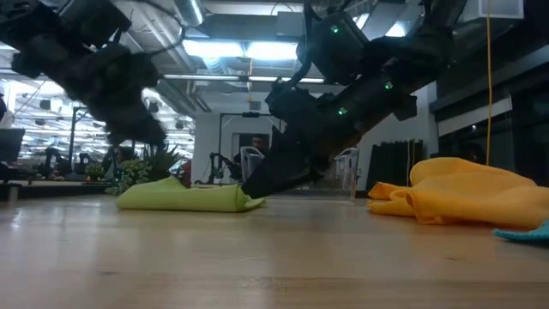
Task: Fold microfiber towels
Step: Fold the green microfiber cloth
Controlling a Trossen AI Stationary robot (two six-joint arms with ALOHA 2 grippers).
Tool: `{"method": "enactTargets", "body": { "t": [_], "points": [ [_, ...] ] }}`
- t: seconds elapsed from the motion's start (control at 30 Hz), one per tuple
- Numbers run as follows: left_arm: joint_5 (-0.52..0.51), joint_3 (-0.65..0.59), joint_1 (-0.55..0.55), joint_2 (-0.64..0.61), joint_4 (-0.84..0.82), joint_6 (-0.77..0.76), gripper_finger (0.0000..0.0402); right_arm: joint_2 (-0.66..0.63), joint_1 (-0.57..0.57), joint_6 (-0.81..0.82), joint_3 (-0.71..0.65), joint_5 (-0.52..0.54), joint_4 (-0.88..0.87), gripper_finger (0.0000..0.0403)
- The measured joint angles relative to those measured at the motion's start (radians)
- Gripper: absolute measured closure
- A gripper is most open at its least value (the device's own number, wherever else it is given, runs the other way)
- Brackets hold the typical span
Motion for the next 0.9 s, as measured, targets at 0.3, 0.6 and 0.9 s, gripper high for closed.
{"method": "enactTargets", "body": {
  "t": [0.3,0.6,0.9],
  "points": [
    [-0.107,0.0,-0.082,0.017,-0.013,-0.087,0.028,0.0,0.0,0.002,0.0,0.02,0.003,0.0267],
    [-0.171,0.0,-0.063,0.228,0.255,-0.006,0.028,0.0,0.001,0.046,0.0,0.021,0.018,0.0267],
    [-0.171,0.001,-0.024,0.448,0.509,0.044,0.028,0.004,0.004,0.046,0.0,0.021,0.018,0.0267]
  ]
}}
